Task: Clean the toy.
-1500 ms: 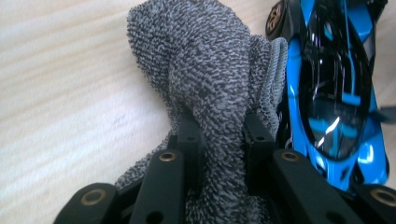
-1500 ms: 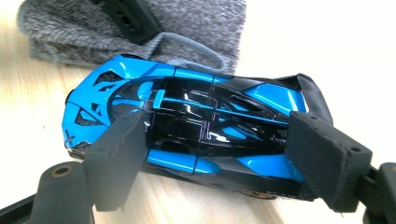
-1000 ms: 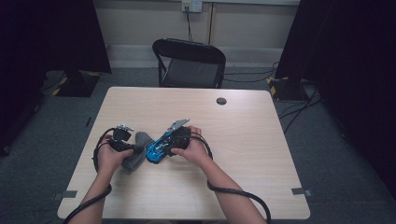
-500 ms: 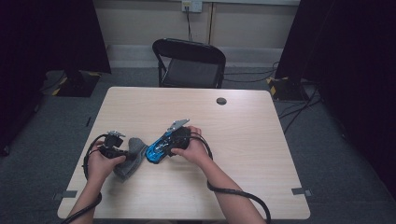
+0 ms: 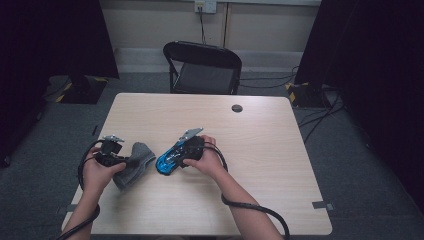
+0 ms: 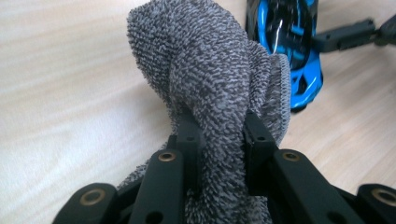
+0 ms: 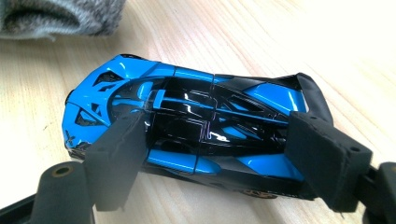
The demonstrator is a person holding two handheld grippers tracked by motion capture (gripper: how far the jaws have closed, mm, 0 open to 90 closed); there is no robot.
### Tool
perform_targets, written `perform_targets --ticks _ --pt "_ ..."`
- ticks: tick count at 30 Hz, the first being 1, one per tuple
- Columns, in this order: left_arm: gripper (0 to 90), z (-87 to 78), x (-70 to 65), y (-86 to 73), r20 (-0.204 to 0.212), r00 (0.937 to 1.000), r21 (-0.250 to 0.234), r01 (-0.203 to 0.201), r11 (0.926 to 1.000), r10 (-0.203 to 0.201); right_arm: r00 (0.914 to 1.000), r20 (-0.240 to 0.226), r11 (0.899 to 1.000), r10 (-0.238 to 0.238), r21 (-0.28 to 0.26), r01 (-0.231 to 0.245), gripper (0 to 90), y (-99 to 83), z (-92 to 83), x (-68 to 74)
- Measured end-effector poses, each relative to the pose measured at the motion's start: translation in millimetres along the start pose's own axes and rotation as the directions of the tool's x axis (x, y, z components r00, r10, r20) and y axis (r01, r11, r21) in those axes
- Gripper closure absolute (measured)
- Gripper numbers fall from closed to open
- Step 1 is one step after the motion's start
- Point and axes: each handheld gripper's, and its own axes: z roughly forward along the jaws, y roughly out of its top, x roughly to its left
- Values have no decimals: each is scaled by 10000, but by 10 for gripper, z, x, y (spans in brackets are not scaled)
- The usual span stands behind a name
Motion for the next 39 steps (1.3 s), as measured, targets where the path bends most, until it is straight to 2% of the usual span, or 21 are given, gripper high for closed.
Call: perform_targets --ticks 5,13,15,29,34,39 --pt "732 20 4 135 149 9998 -326 132 9994 -127 10000 14 10000 1 -12 -1 203 -1 1 1" --pt "729 163 69 384 -131 9994 -519 313 9982 -320 10000 13 10000 5 67 -5 203 9 1 -1" --pt "729 224 85 463 -62 9993 -574 369 9977 -374 10000 20 10000 3 31 -3 203 7 3 -1" --pt "729 646 61 900 -103 9999 -271 33 9996 -36 10000 20 10000 -25 -54 25 204 -9 -1 -7" --pt "729 805 42 989 -75 10000 -189 27 9998 -29 10000 7 10000 -24 -43 24 204 -8 -2 -8" --pt "726 980 24 1026 -387 9991 -66 -149 9999 146 10000 3 10000 11 -95 -11 205 -16 -2 -7"
